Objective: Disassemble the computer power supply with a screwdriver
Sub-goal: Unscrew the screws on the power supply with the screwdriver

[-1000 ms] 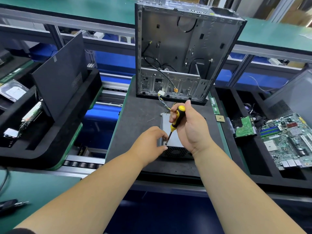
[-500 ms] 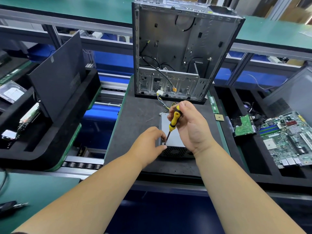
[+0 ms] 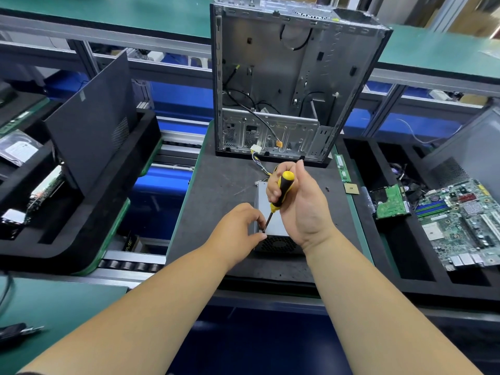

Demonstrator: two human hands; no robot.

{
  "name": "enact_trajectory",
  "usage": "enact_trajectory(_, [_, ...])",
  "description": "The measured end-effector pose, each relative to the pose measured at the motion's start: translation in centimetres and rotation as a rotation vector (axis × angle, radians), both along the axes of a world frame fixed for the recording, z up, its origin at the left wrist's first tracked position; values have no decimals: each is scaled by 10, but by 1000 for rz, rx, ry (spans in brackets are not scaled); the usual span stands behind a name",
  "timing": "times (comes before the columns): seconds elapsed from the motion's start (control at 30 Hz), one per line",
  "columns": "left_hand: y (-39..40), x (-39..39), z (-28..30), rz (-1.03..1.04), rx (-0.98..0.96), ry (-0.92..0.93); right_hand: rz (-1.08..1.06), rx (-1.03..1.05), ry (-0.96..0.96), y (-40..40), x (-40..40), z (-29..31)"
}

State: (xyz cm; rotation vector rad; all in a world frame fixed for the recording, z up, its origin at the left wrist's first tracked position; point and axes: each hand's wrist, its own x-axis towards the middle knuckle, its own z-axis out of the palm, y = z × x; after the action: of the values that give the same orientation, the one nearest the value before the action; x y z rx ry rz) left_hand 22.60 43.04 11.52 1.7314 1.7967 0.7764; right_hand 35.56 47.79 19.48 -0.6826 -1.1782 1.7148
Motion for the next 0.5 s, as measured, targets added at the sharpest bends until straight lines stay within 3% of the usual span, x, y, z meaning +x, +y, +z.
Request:
enact_trajectory(0.33, [1, 1, 3, 13, -17, -6, 30, 0, -148, 2, 10, 8])
enact_trajectory(0.5, [0, 0, 3, 9, -14, -22, 32, -11, -131, 0, 1, 8])
